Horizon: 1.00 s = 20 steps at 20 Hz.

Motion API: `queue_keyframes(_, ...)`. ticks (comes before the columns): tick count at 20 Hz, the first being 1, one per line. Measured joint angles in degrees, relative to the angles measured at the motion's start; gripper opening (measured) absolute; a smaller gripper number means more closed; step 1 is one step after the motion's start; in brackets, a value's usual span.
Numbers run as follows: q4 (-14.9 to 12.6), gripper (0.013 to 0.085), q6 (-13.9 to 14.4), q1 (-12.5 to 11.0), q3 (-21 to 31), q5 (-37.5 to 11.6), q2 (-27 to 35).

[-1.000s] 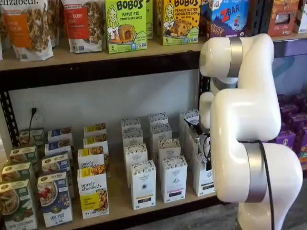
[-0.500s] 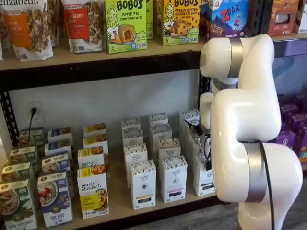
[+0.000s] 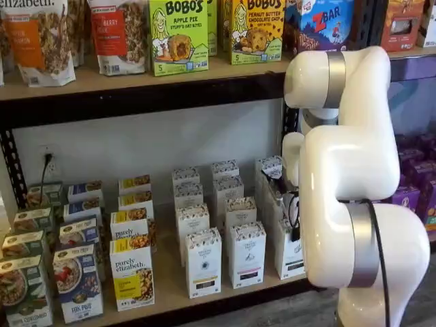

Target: Pick up the white box with a green strip in the middle, on the bottom shelf, the sixth box from the left

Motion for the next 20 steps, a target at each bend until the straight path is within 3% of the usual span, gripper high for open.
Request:
queue_keyframes(4,0.14,0.0450,0.21,0.29,1.16,-0.44,-0.64)
queue_keyframes(6,-0.80,0.0450,1.15,0.34,1.87,-0.88,-1.02)
queue_keyframes(13,-9.90,0.0450,9.59,-0.12,7.68,-5.75,-3.87)
queue_keyframes(18,-11.87,0.0450,12.09,0.23,15.58,-8.59,-9.27)
queue_keyframes(20,-14.83,0.0450,15.09,0.31,18.89,-9.33,-12.00)
